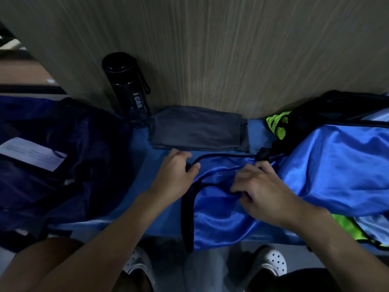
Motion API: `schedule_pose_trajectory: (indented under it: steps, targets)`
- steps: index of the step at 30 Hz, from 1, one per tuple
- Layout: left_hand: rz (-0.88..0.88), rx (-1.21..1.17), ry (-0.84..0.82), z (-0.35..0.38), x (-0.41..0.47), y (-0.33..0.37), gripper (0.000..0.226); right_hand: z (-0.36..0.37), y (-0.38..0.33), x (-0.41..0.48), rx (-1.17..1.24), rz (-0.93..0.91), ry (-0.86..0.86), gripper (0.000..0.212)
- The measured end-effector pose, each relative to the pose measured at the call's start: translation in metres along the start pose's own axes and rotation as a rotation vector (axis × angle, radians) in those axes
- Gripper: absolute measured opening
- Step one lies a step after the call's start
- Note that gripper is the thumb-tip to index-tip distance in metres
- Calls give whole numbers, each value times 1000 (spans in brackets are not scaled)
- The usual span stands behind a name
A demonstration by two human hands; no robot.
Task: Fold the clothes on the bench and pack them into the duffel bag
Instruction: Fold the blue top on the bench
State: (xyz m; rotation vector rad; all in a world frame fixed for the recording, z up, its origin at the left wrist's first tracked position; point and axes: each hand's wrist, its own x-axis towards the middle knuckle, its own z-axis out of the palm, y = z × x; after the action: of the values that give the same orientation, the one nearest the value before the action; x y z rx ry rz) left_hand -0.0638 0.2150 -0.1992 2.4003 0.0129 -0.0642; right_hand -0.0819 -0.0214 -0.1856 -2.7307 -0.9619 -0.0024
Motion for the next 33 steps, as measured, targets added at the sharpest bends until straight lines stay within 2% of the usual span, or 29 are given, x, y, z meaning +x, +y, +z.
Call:
schedule_pose_trajectory:
  steps: [2,4,8,10,13,19,22,26,28,33]
  targets:
    - [3,118,-37,4,5,-1,42,-2,-1,-6,30,6,-53,43]
    - [35,196,-37,8,7,3,30,-3,2,-9,43,17,-62,39]
    - [39,82,-1,8,8,10,6,-1,5,-4,108,68,25,27]
    - [25,-30,-1,5,8,11,11,1,5,3,143,108,56,17]
    - [1,-167,-9,-1,6,10,18,1,2,16,165,132,-10,19]
    - [-26,-467,52,-9,10,14,19,2,-7,31,75,158,-136,50]
    - [-19,-476,45,-10,13,13,23,7,-7,31,41,119,-101,46]
    - [-90,-484,-35,-7,13,13,20,11,-6,30,28,82,-74,15]
    - [-94,-473,-85,-6,12,14,21,11,-8,30,49,57,-55,6]
    - [-2,-425,-89,-8,8,13,21,6,-11,29,238,150,-11,24]
